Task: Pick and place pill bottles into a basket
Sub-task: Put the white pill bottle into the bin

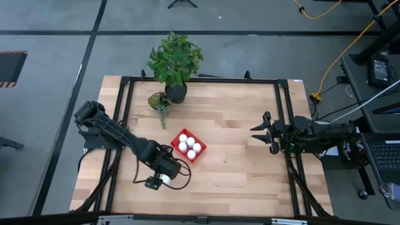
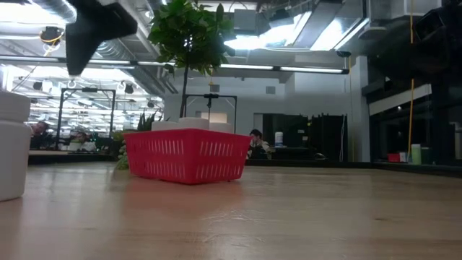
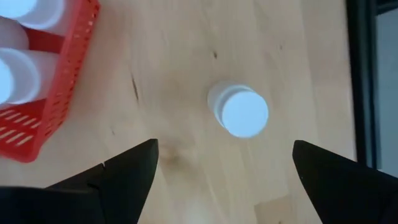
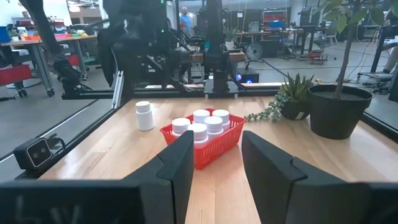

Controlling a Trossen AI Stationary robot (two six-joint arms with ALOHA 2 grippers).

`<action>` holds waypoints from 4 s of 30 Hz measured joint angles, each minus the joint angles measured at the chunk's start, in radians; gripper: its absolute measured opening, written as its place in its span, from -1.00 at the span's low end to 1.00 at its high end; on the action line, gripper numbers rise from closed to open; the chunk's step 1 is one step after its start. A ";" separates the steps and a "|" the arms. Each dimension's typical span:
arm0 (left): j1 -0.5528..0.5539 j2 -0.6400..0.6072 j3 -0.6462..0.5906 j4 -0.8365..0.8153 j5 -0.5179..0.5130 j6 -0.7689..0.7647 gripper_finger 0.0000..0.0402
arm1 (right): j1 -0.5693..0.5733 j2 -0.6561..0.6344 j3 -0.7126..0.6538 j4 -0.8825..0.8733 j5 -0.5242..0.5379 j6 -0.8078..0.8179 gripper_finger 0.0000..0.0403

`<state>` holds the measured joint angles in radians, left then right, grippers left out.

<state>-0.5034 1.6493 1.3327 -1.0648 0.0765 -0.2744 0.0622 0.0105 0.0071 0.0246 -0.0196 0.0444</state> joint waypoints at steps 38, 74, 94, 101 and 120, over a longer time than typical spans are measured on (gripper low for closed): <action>-0.048 0.245 0.002 0.118 0.013 -0.110 -0.15 | 0.000 0.000 0.000 0.000 0.000 0.000 -0.32; 0.304 -0.029 0.130 -0.205 -0.258 0.209 -0.15 | 0.000 0.000 0.000 0.000 0.000 0.000 -0.32; 0.358 -0.076 -0.087 0.062 -0.166 0.262 -0.15 | 0.000 0.000 0.000 0.000 0.000 0.000 -0.32; 0.363 -0.076 -0.117 0.066 -0.154 0.288 -0.15 | 0.000 0.000 0.000 0.000 0.000 0.000 -0.32; 0.398 -0.076 -0.147 0.130 -0.109 0.313 -0.15 | 0.000 0.000 0.000 0.000 0.000 0.000 -0.32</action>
<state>-0.1057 1.5738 1.1854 -0.9344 -0.0322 0.0384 0.0622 0.0109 0.0071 0.0244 -0.0196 0.0444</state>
